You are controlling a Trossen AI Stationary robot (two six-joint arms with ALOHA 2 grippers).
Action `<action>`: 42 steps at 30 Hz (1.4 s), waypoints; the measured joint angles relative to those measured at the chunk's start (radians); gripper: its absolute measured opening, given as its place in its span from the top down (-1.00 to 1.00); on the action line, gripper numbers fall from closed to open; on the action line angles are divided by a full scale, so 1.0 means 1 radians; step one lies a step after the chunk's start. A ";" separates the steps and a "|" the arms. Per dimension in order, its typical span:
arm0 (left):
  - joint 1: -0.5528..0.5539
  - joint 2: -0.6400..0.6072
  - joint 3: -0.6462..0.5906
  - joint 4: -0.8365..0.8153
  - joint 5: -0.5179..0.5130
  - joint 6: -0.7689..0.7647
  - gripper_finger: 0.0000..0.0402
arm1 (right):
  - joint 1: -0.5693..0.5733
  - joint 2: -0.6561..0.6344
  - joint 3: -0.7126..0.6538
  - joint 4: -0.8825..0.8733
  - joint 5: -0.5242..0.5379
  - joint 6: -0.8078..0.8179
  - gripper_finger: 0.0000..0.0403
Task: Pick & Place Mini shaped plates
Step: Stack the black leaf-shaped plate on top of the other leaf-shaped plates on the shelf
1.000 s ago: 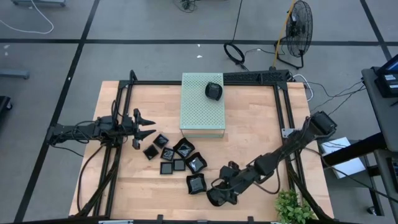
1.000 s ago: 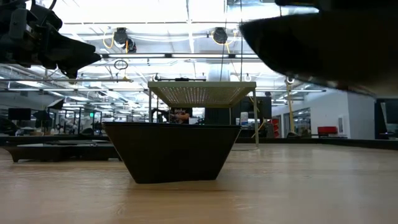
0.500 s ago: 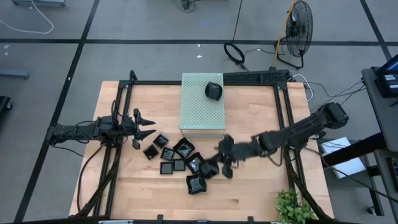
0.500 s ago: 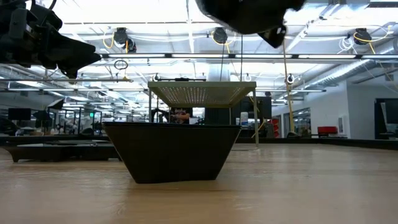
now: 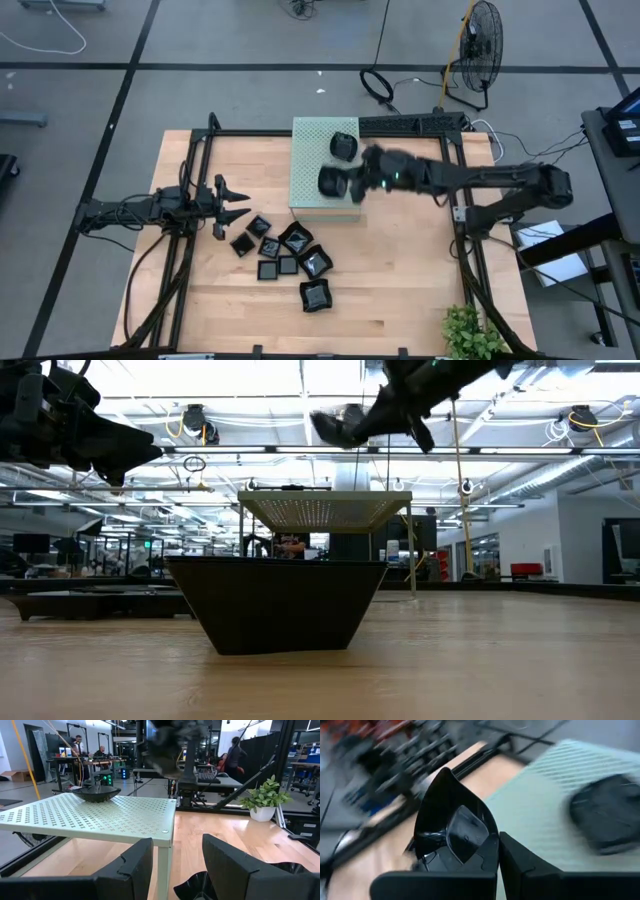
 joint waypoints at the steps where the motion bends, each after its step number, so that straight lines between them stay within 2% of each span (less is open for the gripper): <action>1: 0.000 0.000 0.000 0.000 0.000 0.000 0.13 | -0.035 -0.001 0.000 -0.001 0.000 0.024 1.00; 7: 0.000 0.000 0.000 0.000 0.000 0.000 0.13 | -0.212 -0.001 0.000 -0.001 -0.007 0.065 1.00; 13: 0.000 0.000 0.000 0.000 0.000 0.000 0.13 | -0.303 0.002 0.000 -0.003 -0.007 0.047 1.00; 21: 0.000 0.000 0.000 0.000 0.000 0.000 0.13 | -0.322 0.002 0.000 0.000 -0.006 0.033 1.00; 30: 0.000 0.000 0.000 0.000 0.000 0.000 0.13 | -0.322 0.086 0.000 0.026 -0.008 0.038 1.00; 38: 0.000 0.000 0.000 0.000 0.000 0.000 0.13 | -0.322 0.087 0.000 0.049 -0.009 -0.014 1.00; 42: 0.000 0.000 0.000 0.000 0.000 0.000 0.13 | -0.320 0.087 0.000 0.039 -0.011 -0.019 0.93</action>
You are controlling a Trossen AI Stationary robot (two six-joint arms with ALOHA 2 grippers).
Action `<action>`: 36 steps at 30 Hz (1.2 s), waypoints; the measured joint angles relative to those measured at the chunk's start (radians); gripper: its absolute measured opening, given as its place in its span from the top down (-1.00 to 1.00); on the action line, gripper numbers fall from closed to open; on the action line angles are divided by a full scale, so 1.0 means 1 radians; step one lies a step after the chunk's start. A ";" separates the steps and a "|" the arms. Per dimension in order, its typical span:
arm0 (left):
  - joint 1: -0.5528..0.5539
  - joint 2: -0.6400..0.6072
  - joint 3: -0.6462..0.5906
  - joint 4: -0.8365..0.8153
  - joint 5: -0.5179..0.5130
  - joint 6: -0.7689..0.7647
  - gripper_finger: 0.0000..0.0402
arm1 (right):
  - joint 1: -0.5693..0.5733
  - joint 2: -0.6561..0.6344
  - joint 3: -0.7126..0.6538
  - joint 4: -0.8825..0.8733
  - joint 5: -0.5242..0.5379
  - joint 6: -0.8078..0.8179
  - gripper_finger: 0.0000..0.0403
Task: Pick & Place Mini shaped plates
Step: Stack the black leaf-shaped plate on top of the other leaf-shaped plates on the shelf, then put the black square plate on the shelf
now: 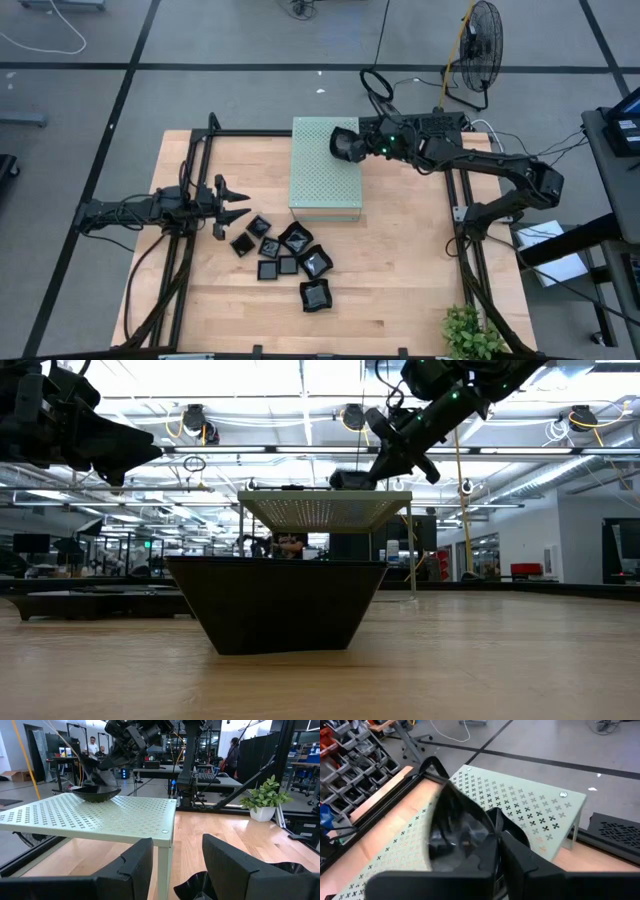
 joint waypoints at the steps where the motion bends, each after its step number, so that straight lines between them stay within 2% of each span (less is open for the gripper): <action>1: 0.000 0.000 0.000 0.000 0.000 0.000 0.13 | 0.002 0.000 0.000 -0.002 0.000 0.000 0.90; 8: 0.000 0.000 0.000 0.000 0.000 0.000 0.13 | 0.015 0.000 0.000 0.001 -0.001 0.000 0.61; 12: 0.000 0.000 0.000 0.000 0.000 0.000 0.13 | 0.021 -0.001 0.000 0.017 -0.037 -0.024 0.49; 15: 0.000 0.000 0.000 0.000 0.000 0.000 0.13 | 0.022 -0.020 0.000 0.009 -0.104 -0.044 0.43; 18: 0.000 0.000 0.000 0.000 0.000 0.000 0.13 | 0.042 -0.054 0.000 0.005 -0.248 -0.070 0.41; 21: 0.000 0.000 0.000 0.000 0.000 0.000 0.13 | 0.115 -0.093 -0.005 0.011 -0.396 -0.130 0.43; 23: 0.000 0.000 0.000 0.000 0.000 0.000 0.13 | 0.188 -0.130 -0.033 0.040 -0.442 -0.160 0.45; 26: 0.000 0.000 0.000 0.000 0.000 0.000 0.13 | 0.306 -0.188 -0.112 0.131 -0.433 -0.181 0.49; 31: 0.000 0.000 0.000 -0.001 0.000 0.000 0.13 | 0.496 -0.291 -0.312 0.353 -0.329 -0.225 0.55; 36: 0.000 0.000 0.001 -0.006 0.001 0.000 0.13 | 0.624 -0.387 -0.519 0.509 -0.226 -0.237 0.60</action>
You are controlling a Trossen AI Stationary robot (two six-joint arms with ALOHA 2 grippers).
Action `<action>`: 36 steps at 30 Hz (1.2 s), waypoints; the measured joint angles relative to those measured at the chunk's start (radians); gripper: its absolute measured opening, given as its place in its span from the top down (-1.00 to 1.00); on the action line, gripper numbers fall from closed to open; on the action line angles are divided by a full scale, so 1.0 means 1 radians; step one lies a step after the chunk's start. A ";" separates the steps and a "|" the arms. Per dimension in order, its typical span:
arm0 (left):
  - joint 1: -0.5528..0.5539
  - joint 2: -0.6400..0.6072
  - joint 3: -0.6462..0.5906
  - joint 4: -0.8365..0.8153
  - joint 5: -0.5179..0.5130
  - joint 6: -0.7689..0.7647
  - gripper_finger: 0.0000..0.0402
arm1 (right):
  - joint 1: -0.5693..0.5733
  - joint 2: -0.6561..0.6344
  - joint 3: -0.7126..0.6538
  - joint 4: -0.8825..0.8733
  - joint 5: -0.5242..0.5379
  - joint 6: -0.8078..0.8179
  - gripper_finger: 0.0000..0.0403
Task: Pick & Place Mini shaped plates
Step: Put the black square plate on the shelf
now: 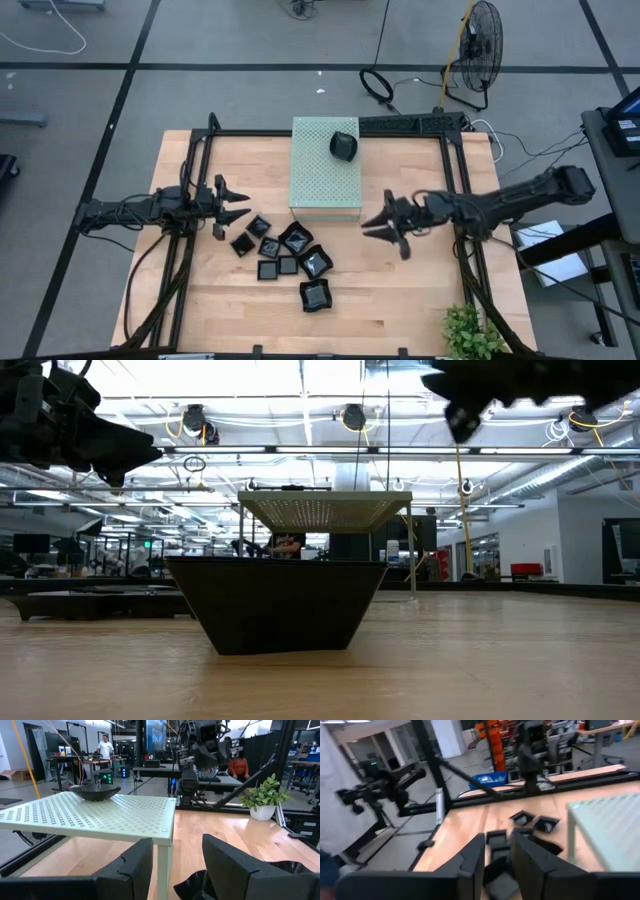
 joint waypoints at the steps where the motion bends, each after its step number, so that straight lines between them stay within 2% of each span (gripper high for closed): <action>1: 0.000 0.000 0.000 0.002 0.000 0.000 0.13 | 0.018 -0.022 -0.035 0.016 0.006 0.000 0.60; 8: 0.000 0.000 0.000 0.004 0.000 0.000 0.13 | 0.108 -0.173 -0.276 0.155 0.103 -0.073 0.64; 17: 0.000 0.000 0.000 0.006 -0.001 0.001 0.13 | 0.117 -0.303 -0.513 0.358 0.141 -0.215 0.64; 23: 0.000 0.000 0.000 0.013 -0.011 0.022 0.13 | 0.117 -0.369 -0.512 0.227 0.164 -0.288 0.64; 26: 0.000 0.000 0.000 0.027 -0.010 0.026 0.13 | 0.117 -0.382 -0.512 0.153 0.229 -0.314 0.64; 28: 0.000 0.000 0.000 0.031 -0.011 0.025 0.13 | 0.117 -0.397 -0.513 0.097 0.237 -0.327 0.64; 36: 0.000 0.000 0.000 0.035 -0.015 -0.001 0.13 | 0.117 -0.651 -0.514 -0.033 0.230 -0.425 0.74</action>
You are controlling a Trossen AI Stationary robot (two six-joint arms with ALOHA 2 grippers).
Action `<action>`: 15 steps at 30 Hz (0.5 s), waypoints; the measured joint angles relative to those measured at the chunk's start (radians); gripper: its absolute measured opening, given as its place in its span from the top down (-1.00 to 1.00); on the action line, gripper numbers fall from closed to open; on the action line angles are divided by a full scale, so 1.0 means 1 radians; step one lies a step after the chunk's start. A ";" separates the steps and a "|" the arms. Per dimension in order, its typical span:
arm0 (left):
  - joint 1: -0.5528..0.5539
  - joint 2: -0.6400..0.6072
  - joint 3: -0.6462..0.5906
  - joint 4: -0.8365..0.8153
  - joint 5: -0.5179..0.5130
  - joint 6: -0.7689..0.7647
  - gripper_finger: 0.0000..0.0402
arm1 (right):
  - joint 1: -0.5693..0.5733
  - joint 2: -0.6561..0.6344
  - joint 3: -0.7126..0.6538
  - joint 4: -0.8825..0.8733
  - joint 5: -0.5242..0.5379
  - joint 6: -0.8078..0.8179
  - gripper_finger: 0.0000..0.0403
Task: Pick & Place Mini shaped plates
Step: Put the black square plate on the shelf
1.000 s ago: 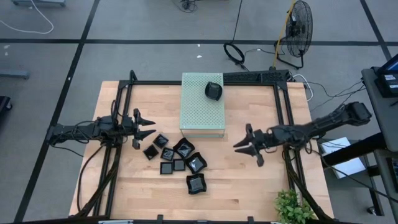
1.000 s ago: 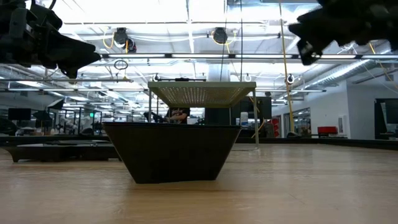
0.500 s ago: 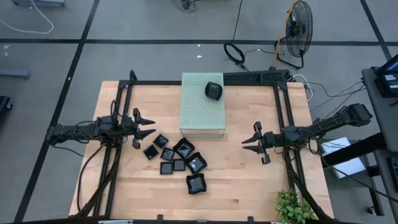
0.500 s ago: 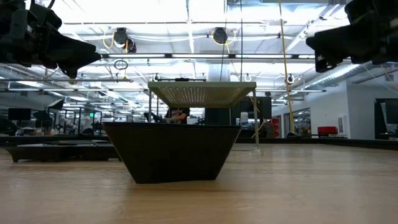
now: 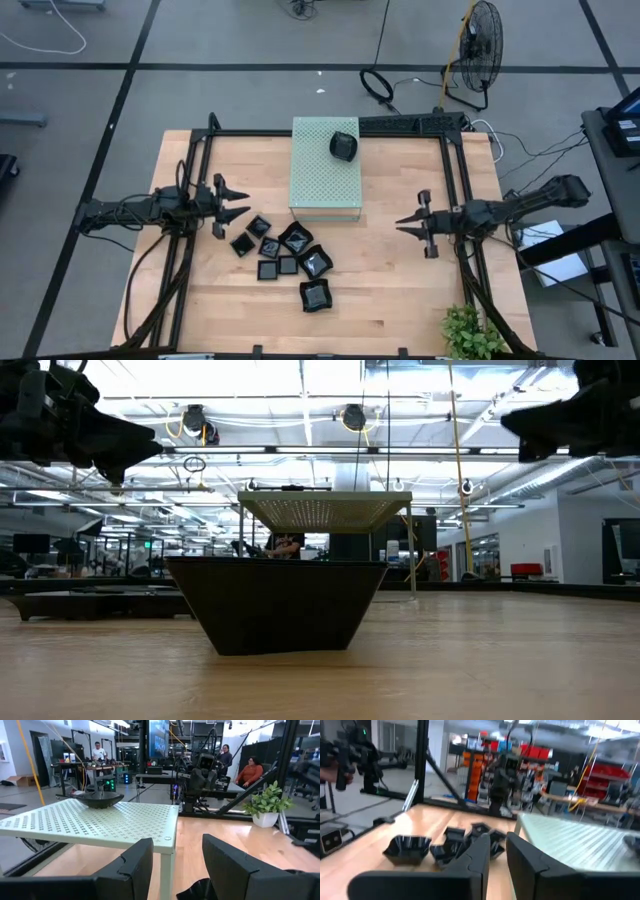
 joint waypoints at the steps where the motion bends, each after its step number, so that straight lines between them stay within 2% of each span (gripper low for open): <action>1: 0.000 0.000 0.000 0.000 0.000 -0.015 0.13 | 0.000 -0.034 0.000 -0.026 0.000 -0.007 0.76; 5: 0.000 0.000 0.000 0.000 -0.001 -0.102 0.13 | 0.000 -0.138 0.000 -0.166 -0.001 0.007 0.81; 9: 0.000 0.000 0.000 0.011 -0.003 -0.106 0.13 | 0.000 -0.220 -0.001 -0.331 -0.001 0.043 0.81; 15: 0.000 0.000 0.000 0.097 -0.038 -0.133 0.13 | 0.000 -0.295 -0.001 -0.379 -0.004 0.030 0.87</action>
